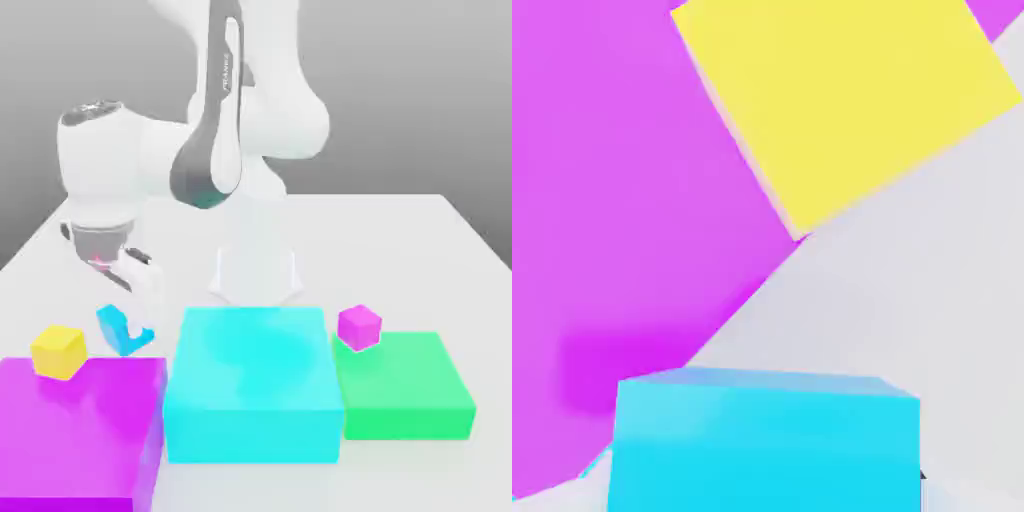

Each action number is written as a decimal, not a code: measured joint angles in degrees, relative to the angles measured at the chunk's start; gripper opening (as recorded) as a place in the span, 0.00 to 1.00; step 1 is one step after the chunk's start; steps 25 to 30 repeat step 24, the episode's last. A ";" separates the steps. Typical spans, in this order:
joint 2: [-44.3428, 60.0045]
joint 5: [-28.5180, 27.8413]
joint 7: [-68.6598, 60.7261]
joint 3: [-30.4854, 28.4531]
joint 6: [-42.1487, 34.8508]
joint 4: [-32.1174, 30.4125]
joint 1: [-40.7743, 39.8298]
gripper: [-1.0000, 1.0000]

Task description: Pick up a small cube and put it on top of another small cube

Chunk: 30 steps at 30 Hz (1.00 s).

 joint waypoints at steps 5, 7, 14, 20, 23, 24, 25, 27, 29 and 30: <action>-8.74 6.17 11.95 9.27 -6.98 -1.77 10.00 0.00; -12.17 8.64 16.72 12.86 -9.68 -2.54 14.16 0.00; -23.79 17.24 33.49 25.21 -18.79 -5.28 28.95 0.00; -16.35 20.13 36.34 30.16 -9.54 -7.22 30.54 0.00; -10.70 20.87 36.36 31.60 -3.05 -8.11 30.20 1.00; -10.70 20.87 36.36 31.60 -3.05 -8.11 30.20 1.00; -10.70 20.87 36.36 31.60 -3.05 -8.11 30.20 1.00; -10.70 20.87 36.36 31.60 -3.05 -8.11 30.20 1.00; -10.70 20.87 36.36 31.60 -3.05 -8.11 30.20 1.00; -10.70 20.87 36.36 31.60 -3.05 -8.11 30.20 1.00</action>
